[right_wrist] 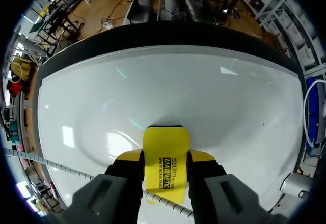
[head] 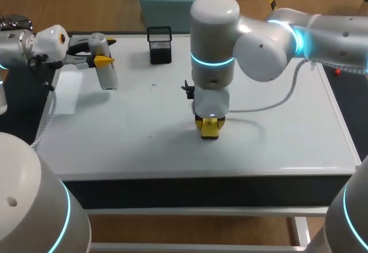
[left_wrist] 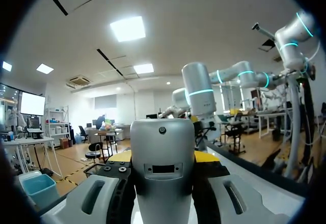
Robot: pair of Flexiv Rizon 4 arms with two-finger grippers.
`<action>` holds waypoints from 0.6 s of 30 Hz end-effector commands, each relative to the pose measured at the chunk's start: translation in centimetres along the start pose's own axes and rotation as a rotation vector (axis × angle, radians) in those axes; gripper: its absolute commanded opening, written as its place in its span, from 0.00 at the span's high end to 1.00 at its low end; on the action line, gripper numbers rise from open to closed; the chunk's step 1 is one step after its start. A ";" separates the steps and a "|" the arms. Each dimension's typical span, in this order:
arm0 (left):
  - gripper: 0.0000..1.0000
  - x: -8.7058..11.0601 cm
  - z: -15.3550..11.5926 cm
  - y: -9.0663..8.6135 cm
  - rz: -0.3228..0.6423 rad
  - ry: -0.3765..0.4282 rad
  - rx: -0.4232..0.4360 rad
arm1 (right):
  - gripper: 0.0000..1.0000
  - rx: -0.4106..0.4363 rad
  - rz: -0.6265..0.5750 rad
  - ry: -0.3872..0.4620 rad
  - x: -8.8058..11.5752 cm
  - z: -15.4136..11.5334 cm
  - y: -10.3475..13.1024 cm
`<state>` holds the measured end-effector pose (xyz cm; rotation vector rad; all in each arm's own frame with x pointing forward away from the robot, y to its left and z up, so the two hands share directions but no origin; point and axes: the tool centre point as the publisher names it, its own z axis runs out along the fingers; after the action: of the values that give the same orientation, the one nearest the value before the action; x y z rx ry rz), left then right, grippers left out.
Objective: Pick up the inspection probe, press it on each red-marked spot on the whiteboard one by one, put down the probe, pick up the eraser, and wipe off all the red marks.
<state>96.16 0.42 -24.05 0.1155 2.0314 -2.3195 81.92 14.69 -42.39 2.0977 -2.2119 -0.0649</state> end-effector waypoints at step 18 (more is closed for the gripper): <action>1.00 0.0 0.0 -0.1 0.000 0.001 -0.001 | 1.00 0.013 0.111 0.012 6.1 0.1 -0.7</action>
<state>96.16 0.42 -24.05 0.1155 2.0315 -2.3195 82.46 9.66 -42.29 1.9639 -2.3139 -0.0274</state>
